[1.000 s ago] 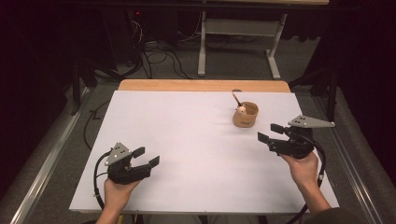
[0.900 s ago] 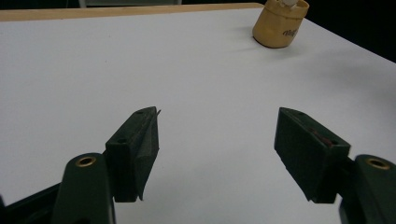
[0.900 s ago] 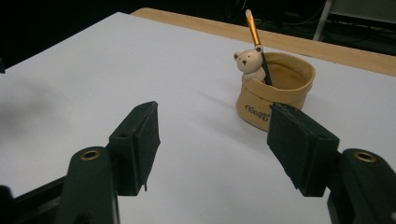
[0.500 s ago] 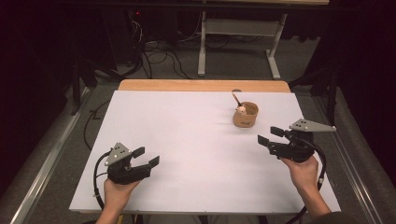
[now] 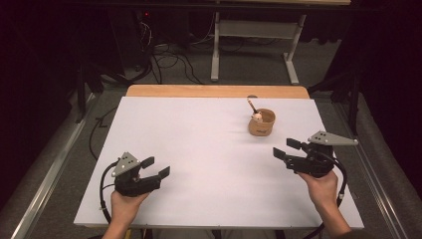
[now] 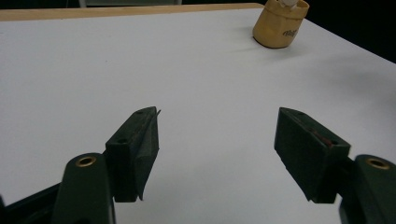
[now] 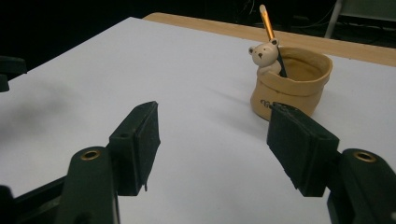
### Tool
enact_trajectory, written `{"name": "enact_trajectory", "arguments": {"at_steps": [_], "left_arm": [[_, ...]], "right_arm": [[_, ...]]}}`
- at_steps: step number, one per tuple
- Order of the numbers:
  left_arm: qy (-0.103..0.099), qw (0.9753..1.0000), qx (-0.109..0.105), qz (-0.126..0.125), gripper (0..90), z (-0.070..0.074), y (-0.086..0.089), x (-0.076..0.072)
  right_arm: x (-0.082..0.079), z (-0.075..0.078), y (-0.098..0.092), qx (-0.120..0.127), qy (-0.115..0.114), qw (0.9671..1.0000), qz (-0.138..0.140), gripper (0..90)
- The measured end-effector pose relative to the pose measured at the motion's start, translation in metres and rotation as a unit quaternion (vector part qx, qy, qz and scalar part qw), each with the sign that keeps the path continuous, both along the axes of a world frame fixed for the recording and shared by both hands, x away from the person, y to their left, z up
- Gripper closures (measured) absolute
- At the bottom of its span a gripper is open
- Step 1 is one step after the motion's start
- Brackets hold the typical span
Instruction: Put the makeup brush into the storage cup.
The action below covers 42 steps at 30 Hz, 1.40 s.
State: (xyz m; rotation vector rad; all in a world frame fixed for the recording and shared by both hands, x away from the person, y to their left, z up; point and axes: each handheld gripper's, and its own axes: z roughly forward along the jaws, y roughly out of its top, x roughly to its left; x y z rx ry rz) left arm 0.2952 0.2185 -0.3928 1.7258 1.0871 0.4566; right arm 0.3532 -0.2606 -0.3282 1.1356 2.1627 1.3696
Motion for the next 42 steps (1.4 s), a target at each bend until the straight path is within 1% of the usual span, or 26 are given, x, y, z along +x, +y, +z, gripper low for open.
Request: {"name": "enact_trajectory", "arguments": {"at_steps": [20,24,28,38,42], "left_arm": [[-0.002,1.0000,-0.001,0.001,31.2,0.000,0.001,-0.001],[-0.002,1.0000,-0.001,0.001,31.2,0.000,0.001,-0.001],[-0.002,1.0000,-0.001,0.001,31.2,0.001,0.000,-0.001],[-0.002,1.0000,-0.001,0.002,31.2,0.000,0.001,-0.001],[-0.002,1.0000,0.000,0.002,31.2,0.000,0.000,-0.001]], "right_arm": [[-0.010,-0.015,0.003,0.006,0.013,0.9998,0.010,36.2],[-0.013,-0.017,0.004,0.010,0.013,0.9998,0.012,36.1],[-0.016,-0.020,0.004,0.008,0.013,0.9998,0.016,36.0],[-0.021,-0.033,0.001,0.012,0.026,0.9994,0.021,35.3],[-0.022,-0.038,-0.001,0.015,0.027,0.9993,0.021,35.3]]}}
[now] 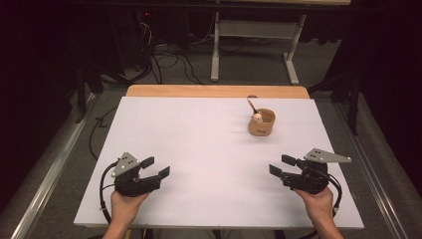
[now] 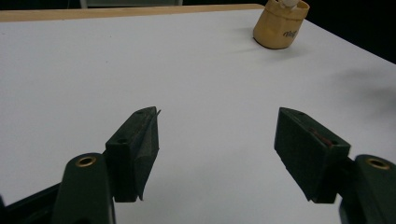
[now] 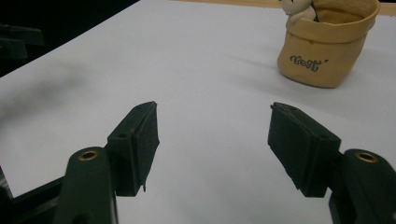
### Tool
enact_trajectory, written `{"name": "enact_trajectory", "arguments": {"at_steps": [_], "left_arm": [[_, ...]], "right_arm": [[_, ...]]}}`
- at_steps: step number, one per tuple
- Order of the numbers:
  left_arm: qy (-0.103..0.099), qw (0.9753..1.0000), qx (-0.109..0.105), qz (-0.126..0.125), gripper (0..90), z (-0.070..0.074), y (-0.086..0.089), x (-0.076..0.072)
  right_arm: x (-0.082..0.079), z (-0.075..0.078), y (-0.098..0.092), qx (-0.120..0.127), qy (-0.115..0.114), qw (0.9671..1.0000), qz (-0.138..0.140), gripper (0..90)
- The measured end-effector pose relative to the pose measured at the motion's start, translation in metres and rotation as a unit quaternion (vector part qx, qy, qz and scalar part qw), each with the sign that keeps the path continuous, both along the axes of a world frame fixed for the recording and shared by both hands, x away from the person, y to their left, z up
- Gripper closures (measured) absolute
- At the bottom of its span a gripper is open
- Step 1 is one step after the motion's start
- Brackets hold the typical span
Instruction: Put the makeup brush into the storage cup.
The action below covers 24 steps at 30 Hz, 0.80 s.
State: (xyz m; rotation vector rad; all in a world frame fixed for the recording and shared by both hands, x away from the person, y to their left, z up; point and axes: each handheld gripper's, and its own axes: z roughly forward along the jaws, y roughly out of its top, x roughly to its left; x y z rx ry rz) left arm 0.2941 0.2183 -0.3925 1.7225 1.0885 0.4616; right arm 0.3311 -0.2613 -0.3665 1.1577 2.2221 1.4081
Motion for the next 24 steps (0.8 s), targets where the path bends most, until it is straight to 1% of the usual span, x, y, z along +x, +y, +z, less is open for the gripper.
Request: {"name": "enact_trajectory", "arguments": {"at_steps": [3,8,11,16,24], "left_arm": [[0.000,1.0000,-0.001,0.000,31.2,0.000,0.000,0.000],[0.000,1.0000,-0.001,0.000,31.2,0.000,0.000,0.000],[0.000,1.0000,-0.002,0.000,31.2,0.000,0.000,0.000],[0.000,1.0000,-0.001,0.000,31.2,0.000,0.000,0.000],[-0.001,1.0000,-0.003,0.001,31.2,0.000,0.001,0.000]], "right_arm": [[-0.001,-0.003,-0.002,0.006,0.002,1.0000,-0.003,35.3],[-0.003,-0.008,-0.003,-0.003,0.004,1.0000,-0.007,35.0],[-0.004,-0.009,-0.004,-0.002,0.004,0.9999,-0.010,35.0],[-0.004,-0.010,-0.004,-0.007,-0.003,0.9999,-0.009,34.8],[-0.005,-0.014,-0.006,-0.006,-0.005,0.9999,-0.015,34.7]]}}
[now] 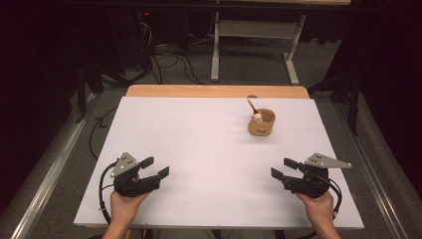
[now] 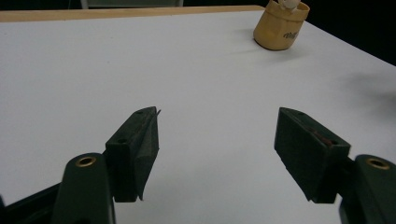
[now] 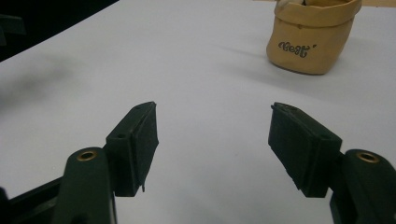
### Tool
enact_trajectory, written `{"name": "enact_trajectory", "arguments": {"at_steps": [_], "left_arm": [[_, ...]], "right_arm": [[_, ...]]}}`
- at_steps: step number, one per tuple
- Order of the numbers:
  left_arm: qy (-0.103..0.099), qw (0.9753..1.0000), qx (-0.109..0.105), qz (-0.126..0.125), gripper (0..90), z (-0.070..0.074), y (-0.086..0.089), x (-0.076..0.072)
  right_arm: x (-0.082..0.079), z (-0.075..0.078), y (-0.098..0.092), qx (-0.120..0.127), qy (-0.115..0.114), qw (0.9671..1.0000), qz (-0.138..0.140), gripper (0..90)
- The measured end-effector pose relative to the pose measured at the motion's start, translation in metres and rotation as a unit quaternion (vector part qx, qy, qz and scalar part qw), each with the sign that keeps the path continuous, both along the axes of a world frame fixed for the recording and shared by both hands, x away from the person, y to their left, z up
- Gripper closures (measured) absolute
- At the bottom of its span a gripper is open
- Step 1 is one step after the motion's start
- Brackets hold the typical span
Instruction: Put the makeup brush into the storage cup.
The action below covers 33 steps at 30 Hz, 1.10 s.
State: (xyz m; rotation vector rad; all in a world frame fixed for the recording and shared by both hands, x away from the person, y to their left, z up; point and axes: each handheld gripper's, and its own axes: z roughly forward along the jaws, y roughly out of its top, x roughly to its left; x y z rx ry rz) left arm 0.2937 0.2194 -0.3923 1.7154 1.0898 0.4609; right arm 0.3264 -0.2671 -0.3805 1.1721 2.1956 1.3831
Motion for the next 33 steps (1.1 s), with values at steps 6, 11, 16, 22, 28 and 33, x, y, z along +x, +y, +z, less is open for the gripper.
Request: {"name": "enact_trajectory", "arguments": {"at_steps": [6,11,16,22,28,33], "left_arm": [[0.000,1.0000,0.001,0.000,31.2,0.000,0.000,0.000],[0.001,1.0000,0.002,-0.001,31.2,0.000,-0.001,0.000],[0.001,1.0000,0.001,-0.001,31.2,0.000,-0.001,0.000],[0.001,1.0000,0.001,-0.002,31.2,0.000,-0.001,0.000],[0.001,1.0000,0.001,-0.002,31.1,0.000,-0.001,0.000],[0.001,1.0000,0.001,-0.003,31.1,-0.001,-0.001,0.000]], "right_arm": [[0.000,-0.003,-0.001,-0.004,-0.003,1.0000,-0.002,34.6],[0.001,-0.006,-0.003,-0.003,-0.004,0.9999,-0.011,34.5],[0.002,-0.008,-0.006,-0.005,-0.008,0.9998,-0.016,34.5],[0.002,-0.011,-0.006,-0.014,-0.008,0.9997,-0.020,34.5],[-0.001,-0.014,-0.006,-0.020,-0.021,0.9993,-0.025,34.4],[-0.002,-0.018,-0.005,-0.028,-0.022,0.9991,-0.024,34.2]]}}
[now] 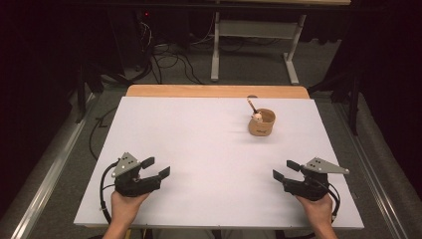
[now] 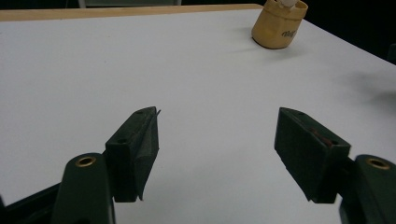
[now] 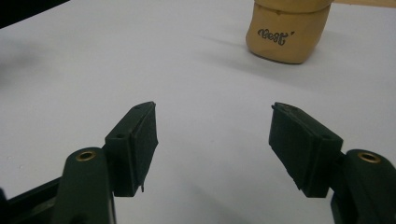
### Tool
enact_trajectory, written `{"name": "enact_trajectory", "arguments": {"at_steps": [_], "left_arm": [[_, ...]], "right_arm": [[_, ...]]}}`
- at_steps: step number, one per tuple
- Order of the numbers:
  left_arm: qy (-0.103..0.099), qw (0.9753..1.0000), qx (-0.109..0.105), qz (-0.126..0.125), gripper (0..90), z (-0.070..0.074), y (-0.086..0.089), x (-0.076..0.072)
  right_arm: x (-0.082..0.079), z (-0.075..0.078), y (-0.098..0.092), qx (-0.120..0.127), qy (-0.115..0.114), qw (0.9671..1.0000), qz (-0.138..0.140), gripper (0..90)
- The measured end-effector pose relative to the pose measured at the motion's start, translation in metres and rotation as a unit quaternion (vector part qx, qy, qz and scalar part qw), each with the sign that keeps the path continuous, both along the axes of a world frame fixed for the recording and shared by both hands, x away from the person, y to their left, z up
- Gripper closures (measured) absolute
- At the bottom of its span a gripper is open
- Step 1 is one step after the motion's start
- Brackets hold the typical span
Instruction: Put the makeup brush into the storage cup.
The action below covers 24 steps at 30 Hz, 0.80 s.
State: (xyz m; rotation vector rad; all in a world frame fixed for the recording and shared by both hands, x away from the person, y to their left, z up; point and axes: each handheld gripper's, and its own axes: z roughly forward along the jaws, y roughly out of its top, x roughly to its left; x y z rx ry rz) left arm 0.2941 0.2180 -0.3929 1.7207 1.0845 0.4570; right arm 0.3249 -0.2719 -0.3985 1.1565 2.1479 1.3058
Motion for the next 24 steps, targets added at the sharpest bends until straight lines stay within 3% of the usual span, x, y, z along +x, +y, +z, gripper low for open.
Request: {"name": "enact_trajectory", "arguments": {"at_steps": [9,16,24], "left_arm": [[-0.001,1.0000,-0.001,0.001,31.0,-0.0002,0.0011,0.0002],[-0.002,1.0000,0.000,0.002,30.9,-0.0007,0.0011,0.0009],[-0.002,1.0000,-0.001,0.003,30.7,-0.0010,0.0015,0.0014]], "right_arm": [[-0.0036,-0.0007,-0.0019,0.005,-0.017,0.9998,-0.003,33.8],[-0.0043,-0.0029,-0.0054,0.022,-0.017,0.9995,-0.014,33.2],[-0.0040,-0.0042,-0.0074,0.021,-0.020,0.9993,-0.024,32.7]]}}
